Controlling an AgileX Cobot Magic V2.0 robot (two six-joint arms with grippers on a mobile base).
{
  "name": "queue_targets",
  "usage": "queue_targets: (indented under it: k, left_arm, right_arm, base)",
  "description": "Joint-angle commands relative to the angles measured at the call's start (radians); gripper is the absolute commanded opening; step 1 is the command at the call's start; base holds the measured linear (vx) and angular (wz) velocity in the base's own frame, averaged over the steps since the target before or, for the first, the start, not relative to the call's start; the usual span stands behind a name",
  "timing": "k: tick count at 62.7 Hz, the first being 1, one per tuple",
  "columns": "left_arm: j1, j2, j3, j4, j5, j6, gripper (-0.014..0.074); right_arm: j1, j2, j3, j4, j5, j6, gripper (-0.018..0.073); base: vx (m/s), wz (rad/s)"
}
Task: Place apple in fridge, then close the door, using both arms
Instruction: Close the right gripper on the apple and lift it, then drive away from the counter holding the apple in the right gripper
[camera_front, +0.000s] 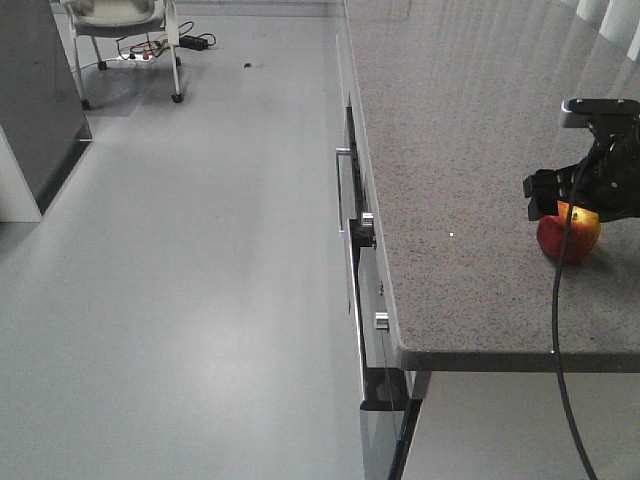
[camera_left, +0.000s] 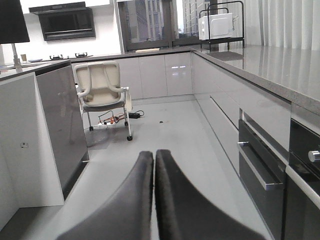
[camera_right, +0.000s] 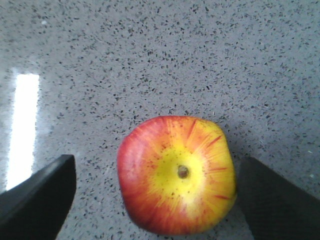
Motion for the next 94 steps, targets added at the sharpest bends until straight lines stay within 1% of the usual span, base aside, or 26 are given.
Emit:
queue_targets:
  k: [1, 19, 28, 36, 46, 50, 58, 62, 67, 80, 89, 94]
  left_arm:
    - [-0.002, -0.017, 0.021, -0.003, -0.076, -0.002, -0.0006]
    - [-0.002, -0.017, 0.021, -0.003, -0.076, -0.002, -0.0006]
    - [-0.002, -0.017, 0.021, -0.003, -0.076, -0.002, -0.0006]
    - [-0.002, -0.017, 0.021, -0.003, -0.076, -0.002, -0.0006]
    - [-0.002, -0.017, 0.021, -0.003, -0.076, -0.002, -0.0006]
    - [-0.002, -0.017, 0.021, -0.003, -0.076, -0.002, -0.0006]
    - [-0.002, -0.017, 0.021, -0.003, -0.076, -0.002, -0.0006]
    - [-0.002, -0.017, 0.021, -0.003, -0.076, -0.002, -0.0006]
    - [-0.002, -0.017, 0.021, -0.003, -0.076, -0.002, -0.0006]
    - [-0.002, -0.017, 0.021, -0.003, -0.076, -0.002, -0.0006]
    - [-0.002, -0.017, 0.021, -0.003, -0.076, -0.002, -0.0006]
    - [-0.002, -0.017, 0.021, -0.003, -0.076, -0.002, -0.0006]
  right_arm:
    - [-0.006, -0.031, -0.034, -0.006, -0.053, -0.007, 0.0621]
    - [-0.006, 0.015, -0.034, -0.036, -0.078, -0.007, 0.0605]
    - [-0.006, 0.019, -0.034, -0.057, -0.078, -0.003, 0.0538]
    - [-0.006, 0.019, -0.034, -0.057, -0.074, -0.003, 0.0424]
    - [-0.006, 0.01, -0.034, -0.055, -0.073, -0.006, 0.023]
    - [-0.006, -0.011, -0.034, -0.046, -0.08, -0.009, 0.0146]
    - [-0.002, -0.09, -0.034, -0.017, -0.095, -0.038, 0.0027]
    - [-0.002, -0.154, -0.034, 0.026, -0.093, -0.073, -0.0017]
    - [-0.002, -0.25, -0.033, 0.106, -0.076, -0.138, -0.0011]
    - [-0.002, -0.531, -0.011, 0.374, -0.011, -0.344, -0.0009]
    - [-0.002, -0.739, 0.103, 0.535, -0.025, -0.441, -0.0008]
    - [-0.002, -0.843, 0.191, 0.592, -0.051, -0.479, -0.0006]
  base:
    - [0.0, 0.0]
    - [0.0, 0.0]
    - [0.0, 0.0]
    - [0.0, 0.0]
    - [0.0, 0.0]
    - [0.0, 0.0]
    - [0.0, 0.0]
    - [0.0, 0.0]
    - [0.0, 0.0]
    - [0.0, 0.0]
    - [0.0, 0.0]
    - [0.0, 0.0]
